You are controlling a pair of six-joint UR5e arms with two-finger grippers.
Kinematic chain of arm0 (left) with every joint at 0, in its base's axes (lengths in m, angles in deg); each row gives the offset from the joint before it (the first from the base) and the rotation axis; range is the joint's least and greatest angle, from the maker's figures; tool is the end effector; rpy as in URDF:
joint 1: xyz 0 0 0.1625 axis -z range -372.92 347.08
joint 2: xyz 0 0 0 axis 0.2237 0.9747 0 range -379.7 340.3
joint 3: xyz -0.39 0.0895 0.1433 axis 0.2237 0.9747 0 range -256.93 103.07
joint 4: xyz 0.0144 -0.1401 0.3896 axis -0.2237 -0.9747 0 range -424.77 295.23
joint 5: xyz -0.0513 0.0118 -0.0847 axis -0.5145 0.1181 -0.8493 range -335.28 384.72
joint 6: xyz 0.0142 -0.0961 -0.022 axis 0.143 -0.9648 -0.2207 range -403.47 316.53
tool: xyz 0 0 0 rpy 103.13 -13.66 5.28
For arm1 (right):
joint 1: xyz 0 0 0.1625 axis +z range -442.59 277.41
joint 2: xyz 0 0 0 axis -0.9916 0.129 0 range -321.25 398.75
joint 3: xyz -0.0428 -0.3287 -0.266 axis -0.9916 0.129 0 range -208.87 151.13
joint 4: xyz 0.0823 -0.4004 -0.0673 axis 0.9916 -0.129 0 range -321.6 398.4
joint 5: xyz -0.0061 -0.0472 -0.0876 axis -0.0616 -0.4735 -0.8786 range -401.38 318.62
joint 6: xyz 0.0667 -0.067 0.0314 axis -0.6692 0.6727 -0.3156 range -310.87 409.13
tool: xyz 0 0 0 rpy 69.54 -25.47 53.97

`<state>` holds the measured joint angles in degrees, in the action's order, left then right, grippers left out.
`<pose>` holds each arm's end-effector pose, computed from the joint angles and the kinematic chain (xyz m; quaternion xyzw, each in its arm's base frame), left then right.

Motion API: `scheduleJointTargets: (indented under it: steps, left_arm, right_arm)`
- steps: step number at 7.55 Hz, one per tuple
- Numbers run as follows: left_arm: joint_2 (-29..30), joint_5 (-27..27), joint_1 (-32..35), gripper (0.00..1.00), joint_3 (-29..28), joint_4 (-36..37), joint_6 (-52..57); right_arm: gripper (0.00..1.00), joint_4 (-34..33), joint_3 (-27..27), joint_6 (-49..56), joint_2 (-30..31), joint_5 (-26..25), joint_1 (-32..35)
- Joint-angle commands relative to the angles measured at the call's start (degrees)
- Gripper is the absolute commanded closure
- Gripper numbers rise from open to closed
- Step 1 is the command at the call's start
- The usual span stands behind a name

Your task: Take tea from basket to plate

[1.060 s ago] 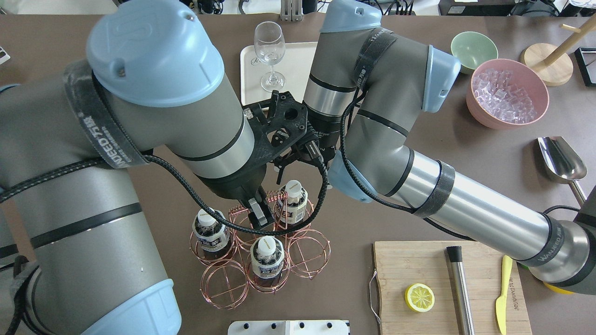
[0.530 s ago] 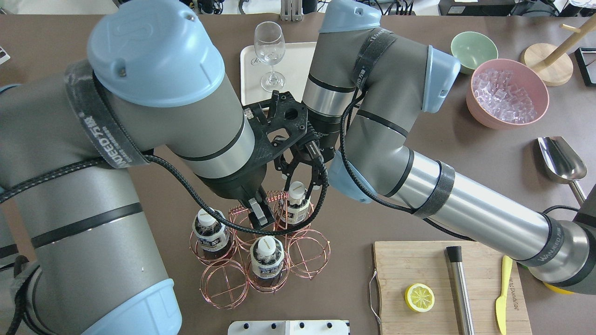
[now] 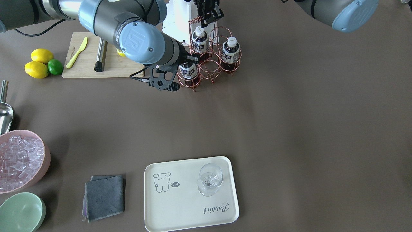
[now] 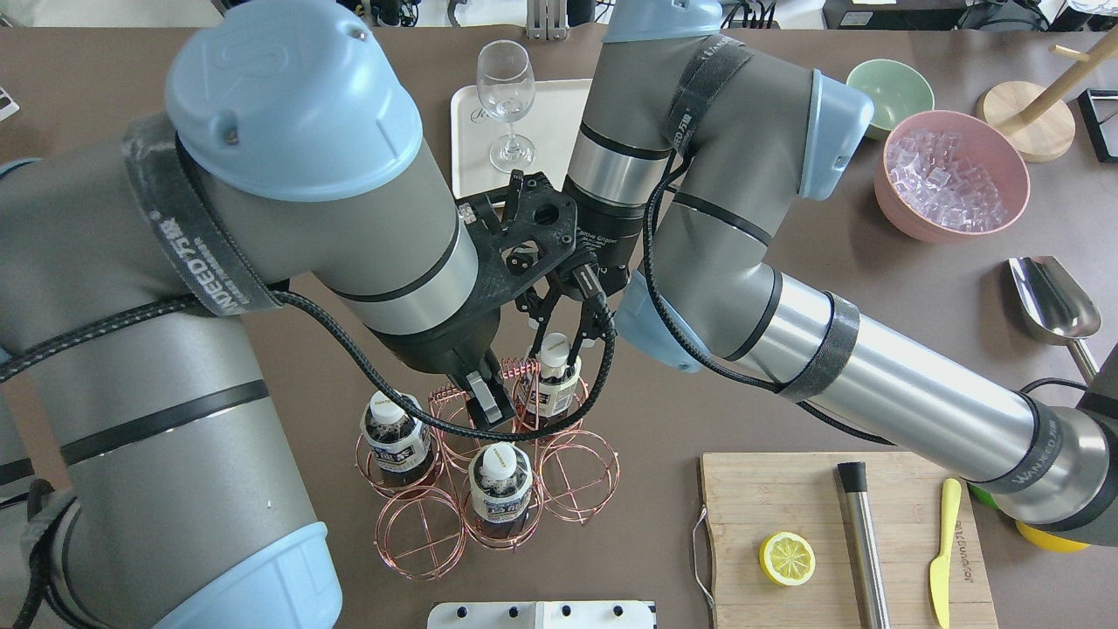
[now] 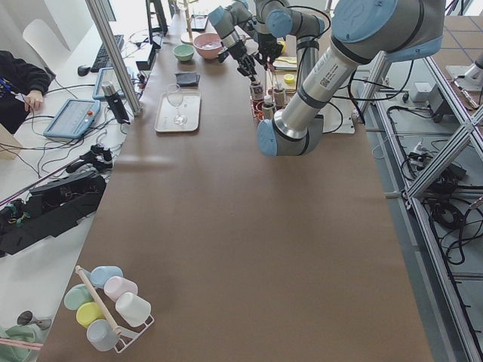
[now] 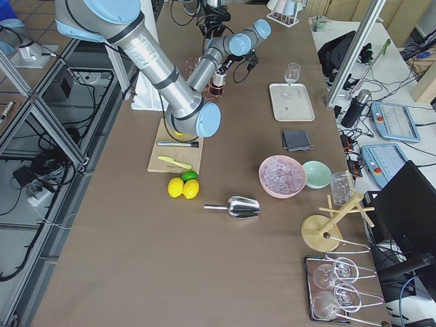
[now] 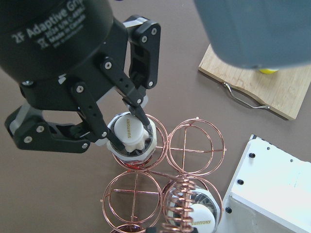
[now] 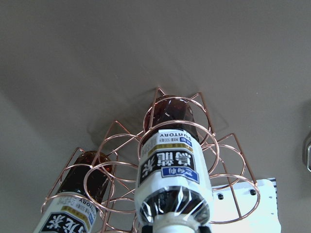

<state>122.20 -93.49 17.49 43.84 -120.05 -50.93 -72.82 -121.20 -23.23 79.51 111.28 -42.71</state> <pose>0.4017 -0.3358 0.0204 0.2055 0.4033 0.4782 0.7526 -0.4892 -0.4671 0.1219 -0.3323 -0.4374 0.0255 0.8352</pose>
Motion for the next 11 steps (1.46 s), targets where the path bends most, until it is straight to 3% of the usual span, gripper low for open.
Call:
scheduleJointTargets:
  steps: [1,2,4,5,7,11]
  left_arm:
    - [0.04,0.0,0.0,1.0,-0.1,0.0,0.0]
    - [0.04,0.0,0.0,1.0,-0.18,0.0,0.0]
    - [0.04,0.0,0.0,1.0,-0.44,0.0,0.0]
    - [0.04,0.0,-0.09,1.0,-0.62,0.0,0.0]
    - [0.13,0.0,0.0,1.0,-0.8,0.0,0.08]
    - [1.52,-0.44,2.45,1.0,-0.01,1.39,1.32]
  right_arm:
    - [1.0,-0.57,-2.58,-2.68,0.1,2.37,4.03]
    - [1.0,-1.44,-2.68,-2.78,0.02,5.25,7.8]
    - [1.0,-1.54,-0.93,-2.08,-0.86,5.46,13.01]
    - [1.0,-1.36,2.47,-1.29,-2.6,5.11,15.46]
    - [1.0,-1.36,14.93,0.9,-11.55,5.11,18.91]
    - [1.0,-1.1,28.4,23.37,-15.7,1.44,22.96]
